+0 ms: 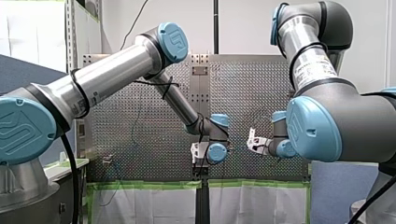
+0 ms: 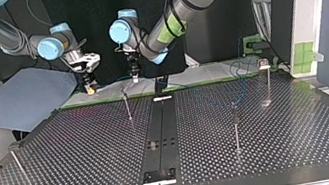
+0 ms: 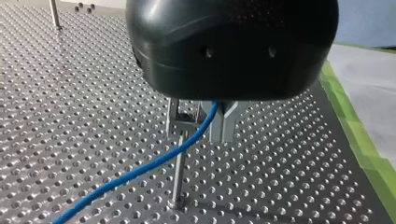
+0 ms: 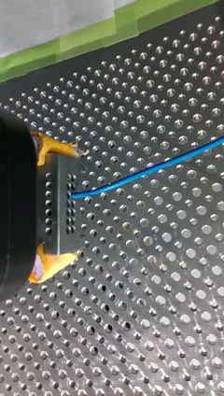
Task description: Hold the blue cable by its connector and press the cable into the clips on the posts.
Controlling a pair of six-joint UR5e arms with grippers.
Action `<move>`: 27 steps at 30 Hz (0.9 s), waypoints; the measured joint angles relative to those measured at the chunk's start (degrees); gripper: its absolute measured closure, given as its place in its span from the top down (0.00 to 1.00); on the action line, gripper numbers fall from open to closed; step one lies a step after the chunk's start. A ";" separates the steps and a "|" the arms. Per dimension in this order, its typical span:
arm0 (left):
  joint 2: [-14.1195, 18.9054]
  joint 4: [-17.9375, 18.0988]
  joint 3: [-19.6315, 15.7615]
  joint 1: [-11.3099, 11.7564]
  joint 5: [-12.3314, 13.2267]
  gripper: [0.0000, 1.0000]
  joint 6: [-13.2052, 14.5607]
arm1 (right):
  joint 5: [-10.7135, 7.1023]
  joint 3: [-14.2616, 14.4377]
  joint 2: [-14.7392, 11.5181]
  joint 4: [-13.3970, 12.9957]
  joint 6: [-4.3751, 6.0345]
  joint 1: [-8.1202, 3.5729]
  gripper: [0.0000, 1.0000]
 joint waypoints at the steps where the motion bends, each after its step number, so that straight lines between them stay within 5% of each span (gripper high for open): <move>1: 0.00 0.12 0.00 0.00 0.31 0.01 -0.12 | -0.06 -0.24 0.02 0.17 -0.02 -0.08 0.00; 27: -1.63 0.43 1.24 0.76 5.09 0.01 -1.18 | -1.08 -4.21 0.96 1.14 0.89 -1.66 0.00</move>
